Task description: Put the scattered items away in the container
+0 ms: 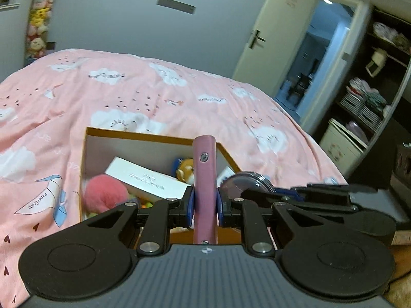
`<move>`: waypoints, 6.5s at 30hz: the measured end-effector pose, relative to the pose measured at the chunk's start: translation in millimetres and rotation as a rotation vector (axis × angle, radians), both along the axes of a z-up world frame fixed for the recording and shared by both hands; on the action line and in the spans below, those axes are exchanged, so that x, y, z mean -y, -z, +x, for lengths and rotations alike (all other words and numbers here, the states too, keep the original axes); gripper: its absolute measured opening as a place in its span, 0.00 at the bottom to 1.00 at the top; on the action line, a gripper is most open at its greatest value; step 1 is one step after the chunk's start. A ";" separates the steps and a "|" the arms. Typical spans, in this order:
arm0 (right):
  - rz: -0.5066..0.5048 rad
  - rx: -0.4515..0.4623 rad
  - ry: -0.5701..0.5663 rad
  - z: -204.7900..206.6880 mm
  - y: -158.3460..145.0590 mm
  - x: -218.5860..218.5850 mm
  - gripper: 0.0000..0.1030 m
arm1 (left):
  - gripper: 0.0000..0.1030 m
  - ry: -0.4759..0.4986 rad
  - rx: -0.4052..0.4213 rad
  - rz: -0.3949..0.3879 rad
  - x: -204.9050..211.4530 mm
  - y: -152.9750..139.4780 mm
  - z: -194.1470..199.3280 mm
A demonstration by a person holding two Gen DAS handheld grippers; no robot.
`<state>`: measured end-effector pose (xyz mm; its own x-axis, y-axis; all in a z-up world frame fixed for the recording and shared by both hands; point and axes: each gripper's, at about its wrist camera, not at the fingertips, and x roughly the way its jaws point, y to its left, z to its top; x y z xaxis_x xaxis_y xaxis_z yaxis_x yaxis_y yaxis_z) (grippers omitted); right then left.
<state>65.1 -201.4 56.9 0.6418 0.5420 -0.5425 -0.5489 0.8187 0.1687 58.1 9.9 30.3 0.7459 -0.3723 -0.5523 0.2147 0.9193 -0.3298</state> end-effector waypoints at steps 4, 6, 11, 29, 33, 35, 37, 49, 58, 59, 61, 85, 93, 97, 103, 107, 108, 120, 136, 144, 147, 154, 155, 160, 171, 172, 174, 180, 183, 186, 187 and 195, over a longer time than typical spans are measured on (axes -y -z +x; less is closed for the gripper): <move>0.003 -0.019 0.019 16.9 9.8 -8.6 0.14 | 0.19 -0.050 -0.001 -0.013 -3.3 10.5 16.7; -0.004 -0.024 0.022 23.9 15.6 -13.8 0.14 | 0.19 -0.065 -0.003 -0.027 -5.0 16.6 24.0; -0.067 0.006 0.041 33.5 26.7 -29.5 0.14 | 0.19 -0.104 -0.029 -0.073 -10.6 32.6 40.1; -0.249 0.068 0.002 62.4 62.4 -67.7 0.14 | 0.19 -0.150 -0.173 -0.182 -29.0 81.6 70.9; -0.260 0.065 -0.005 63.6 66.9 -72.9 0.14 | 0.20 -0.153 -0.183 -0.196 -32.2 84.7 72.5; -0.263 0.068 -0.008 63.6 68.0 -74.9 0.14 | 0.20 -0.150 -0.185 -0.198 -33.1 84.8 72.9; -0.263 0.069 -0.009 63.8 68.3 -76.3 0.14 | 0.20 -0.157 -0.190 -0.195 -33.5 84.6 72.9; -0.273 0.082 -0.016 61.8 69.5 -82.8 0.14 | 0.27 -0.209 -0.193 -0.126 -35.5 75.4 63.8; -0.280 0.084 -0.021 61.8 69.4 -85.0 0.14 | 0.30 -0.238 -0.161 -0.129 -47.1 62.6 55.9; -0.280 0.083 -0.020 62.1 69.2 -85.2 0.14 | 0.30 -0.243 -0.152 -0.130 -49.2 60.8 54.8; -0.280 0.085 -0.020 62.5 68.9 -85.3 0.14 | 0.30 -0.259 -0.143 -0.123 -53.3 57.6 53.5; -0.291 0.048 -0.119 56.8 67.8 -95.5 0.21 | 0.26 -0.258 -0.137 -0.028 -47.0 60.2 51.7; -0.232 -0.018 -0.143 55.0 63.1 -89.2 0.27 | 0.31 -0.274 -0.115 -0.005 -46.0 53.9 46.0; -0.193 -0.034 -0.134 51.8 57.3 -83.2 0.35 | 0.42 -0.278 -0.092 0.011 -43.1 49.4 42.1; -0.164 0.019 -0.092 40.4 44.3 -72.3 0.46 | 0.56 -0.268 -0.037 0.048 -33.3 39.6 33.3; -0.153 0.059 -0.033 35.0 36.0 -60.9 0.55 | 0.67 -0.261 0.002 0.087 -25.9 30.5 28.7; -0.143 0.064 -0.010 34.7 33.5 -56.7 0.56 | 0.70 -0.266 0.018 0.103 -23.4 27.8 26.8; -0.006 0.077 0.248 32.7 21.8 -14.4 0.71 | 0.86 -0.345 0.156 0.205 -9.1 3.7 14.9; -0.002 0.010 0.343 28.9 56.9 -8.6 0.78 | 0.87 -0.328 0.026 0.223 -4.3 41.8 23.8; -0.033 -0.006 0.346 27.4 68.8 -11.7 0.78 | 0.87 -0.325 0.001 0.243 -2.6 50.4 26.8; -0.045 -0.009 0.344 27.1 71.7 -12.3 0.78 | 0.87 -0.326 -0.010 0.253 -1.3 52.4 26.9; -0.060 -0.035 0.336 27.0 79.5 -12.8 0.78 | 0.87 -0.316 -0.040 0.309 5.4 57.7 25.8; -0.061 -0.037 0.333 26.3 80.4 -13.4 0.78 | 0.87 -0.314 -0.047 0.316 6.1 58.6 25.3; -0.086 -0.021 0.316 22.6 83.2 -16.6 0.79 | 0.87 -0.301 -0.065 0.354 12.3 64.3 24.2; -0.094 -0.001 0.307 22.9 88.6 -18.1 0.82 | 0.87 -0.282 -0.088 0.375 18.2 76.2 23.8; -0.093 0.002 0.306 22.6 88.8 -18.0 0.82 | 0.87 -0.283 -0.089 0.375 18.3 76.4 23.9; -0.093 0.006 0.306 22.1 89.6 -18.1 0.82 | 0.87 -0.282 -0.089 0.378 18.4 76.6 23.9; -0.095 0.012 0.307 21.4 90.8 -18.2 0.82 | 0.87 -0.281 -0.091 0.376 18.1 78.0 24.3; -0.096 0.012 0.306 21.3 90.9 -17.8 0.82 | 0.87 -0.281 -0.093 0.377 17.9 78.4 24.1; -0.097 0.012 0.306 21.4 91.0 -18.0 0.82 | 0.88 -0.282 -0.094 0.377 17.7 78.3 24.2; -0.098 0.012 0.306 21.4 91.1 -18.0 0.82 | 0.88 -0.282 -0.093 0.377 17.7 78.3 24.3; -0.099 0.013 0.306 21.5 91.3 -18.0 0.82 | 0.88 -0.282 -0.097 0.378 18.0 78.6 24.0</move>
